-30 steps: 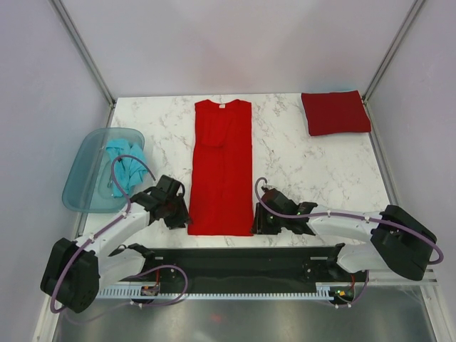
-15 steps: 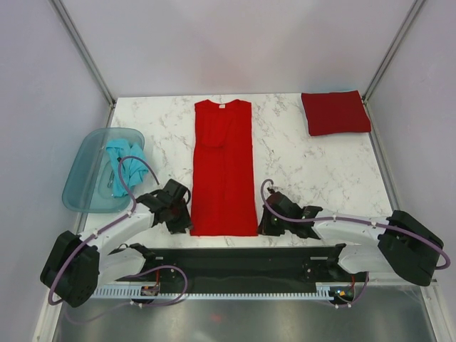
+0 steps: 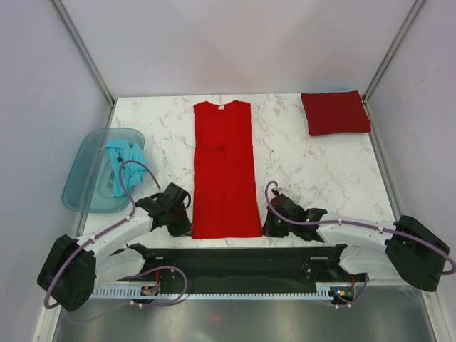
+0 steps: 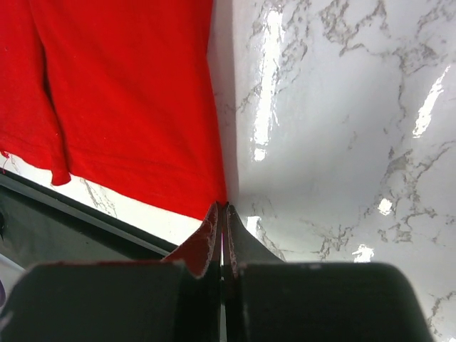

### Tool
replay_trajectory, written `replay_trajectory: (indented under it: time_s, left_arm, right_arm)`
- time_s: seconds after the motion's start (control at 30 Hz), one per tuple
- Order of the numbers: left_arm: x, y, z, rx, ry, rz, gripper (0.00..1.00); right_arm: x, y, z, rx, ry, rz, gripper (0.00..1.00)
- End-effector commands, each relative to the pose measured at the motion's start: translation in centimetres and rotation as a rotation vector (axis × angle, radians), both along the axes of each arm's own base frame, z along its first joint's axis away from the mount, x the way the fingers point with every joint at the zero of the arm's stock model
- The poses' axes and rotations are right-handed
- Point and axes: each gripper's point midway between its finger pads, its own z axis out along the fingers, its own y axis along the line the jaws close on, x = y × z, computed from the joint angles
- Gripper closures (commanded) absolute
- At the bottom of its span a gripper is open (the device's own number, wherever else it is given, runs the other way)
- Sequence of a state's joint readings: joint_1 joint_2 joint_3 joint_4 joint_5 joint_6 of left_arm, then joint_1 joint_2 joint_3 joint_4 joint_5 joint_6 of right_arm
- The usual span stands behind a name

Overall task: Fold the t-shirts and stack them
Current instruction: Fold the tshirt

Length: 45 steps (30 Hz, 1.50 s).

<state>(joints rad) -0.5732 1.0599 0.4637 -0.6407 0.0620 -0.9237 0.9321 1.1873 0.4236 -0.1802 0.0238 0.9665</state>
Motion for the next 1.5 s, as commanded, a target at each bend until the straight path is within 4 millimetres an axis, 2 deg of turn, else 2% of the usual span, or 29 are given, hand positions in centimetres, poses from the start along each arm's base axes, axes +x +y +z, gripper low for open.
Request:
replay_trajectory:
  time_s: [0.0,0.17,0.33,0.4,0.57,0.8,1.03,1.13,1.23,1.47]
  left_arm:
    - [-0.3,-0.9,0.2,-0.046,0.01,0.002,0.87]
    - [-0.9,-1.1,0.1,-0.049,0.013,-0.024,0.95]
    - [-1.0,-1.2,-0.1,-0.036,0.027,-0.043,0.92]
    - [-1.2,-1.3,-0.1,-0.038,0.032,-0.051,0.98]
    - [-1.4,-1.7,0.4,-0.066,0.004,-0.056,0.98]
    - [-1.3,-3.0,2.2,-0.144,-0.037,-0.077,0.98]
    - [-1.6,-2.7,1.6,-0.127,-0.024,-0.088,0.98]
    - [-0.9,-3.1,2.4,-0.133,-0.053,-0.117,0.98]
    - [0.8,-4.1,4.2,-0.144,-0.104,-0.135,0.98]
    - [2.1,-4.9,3.9,-0.111,-0.061,-0.158,0.98]
  right_arm:
    - [-0.1,-0.5,0.1,-0.002,-0.012,-0.016,1.0]
    - [-0.3,-0.6,0.4,0.014,-0.012,-0.023,1.0]
    - [-0.3,-0.6,0.8,0.018,-0.019,-0.025,1.0]
    - [-0.2,-0.7,0.8,0.021,-0.018,-0.028,1.0]
    - [-0.5,-0.9,1.1,0.008,-0.009,-0.021,1.0]
    - [-0.2,-1.0,2.4,0.018,-0.037,-0.027,1.0]
    - [0.2,-0.8,2.7,0.007,-0.046,-0.025,1.0]
    - [0.9,-0.6,3.4,0.004,-0.073,-0.03,1.0]
    - [2.1,-0.6,3.8,-0.042,-0.118,-0.027,1.0]
    - [4.5,0.9,4.8,-0.085,-0.143,-0.007,1.0]
